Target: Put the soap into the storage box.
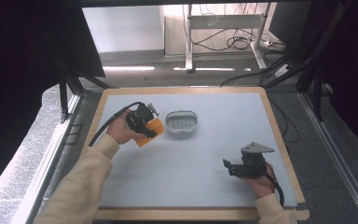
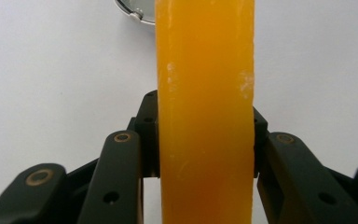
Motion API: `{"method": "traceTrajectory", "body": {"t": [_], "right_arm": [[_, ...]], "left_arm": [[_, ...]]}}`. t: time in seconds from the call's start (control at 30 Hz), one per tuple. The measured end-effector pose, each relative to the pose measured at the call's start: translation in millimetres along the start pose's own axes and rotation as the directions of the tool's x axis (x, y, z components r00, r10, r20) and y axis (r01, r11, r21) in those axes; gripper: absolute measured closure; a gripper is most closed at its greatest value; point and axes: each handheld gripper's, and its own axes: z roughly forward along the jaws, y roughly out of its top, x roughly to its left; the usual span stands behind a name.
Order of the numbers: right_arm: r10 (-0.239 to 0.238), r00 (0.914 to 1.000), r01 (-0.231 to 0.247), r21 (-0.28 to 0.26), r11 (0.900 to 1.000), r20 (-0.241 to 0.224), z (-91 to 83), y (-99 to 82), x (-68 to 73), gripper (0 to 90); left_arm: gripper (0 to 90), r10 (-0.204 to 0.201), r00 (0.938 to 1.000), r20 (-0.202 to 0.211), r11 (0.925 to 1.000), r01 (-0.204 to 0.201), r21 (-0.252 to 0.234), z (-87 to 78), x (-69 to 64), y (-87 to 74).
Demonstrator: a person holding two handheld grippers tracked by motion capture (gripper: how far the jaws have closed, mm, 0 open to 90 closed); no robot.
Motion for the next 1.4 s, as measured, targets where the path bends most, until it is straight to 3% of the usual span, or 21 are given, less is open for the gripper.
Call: {"method": "traceTrajectory", "body": {"t": [0.73, 0.97, 1.2, 1.4], "right_arm": [[0.002, 1.0000, -0.002, 0.008, 1.0000, 0.001, 0.6, -0.7, -0.8, 15.3], [0.003, 1.0000, -0.003, 0.009, 1.0000, 0.003, 0.8, -0.8, -0.9, 15.4], [0.001, 1.0000, -0.001, 0.012, 0.9999, 0.002, 0.9, -0.8, -0.5, 15.4], [0.003, 1.0000, -0.003, 0.012, 0.9999, 0.003, 0.7, -0.9, -1.6, 15.4]], "left_arm": [[62.0, 0.055, 0.9985, -0.005, 0.9985, -0.055, 0.000, 0.8, 4.2, 26.5], [62.1, 0.059, 0.9982, -0.007, 0.9982, -0.059, -0.002, 2.6, 8.8, 30.7], [62.0, 0.063, 0.9980, -0.004, 0.9973, -0.063, -0.037, 2.1, 16.3, 39.8], [62.0, 0.085, 0.9964, -0.002, 0.9956, -0.085, -0.038, 4.1, 23.7, 49.2]]}}
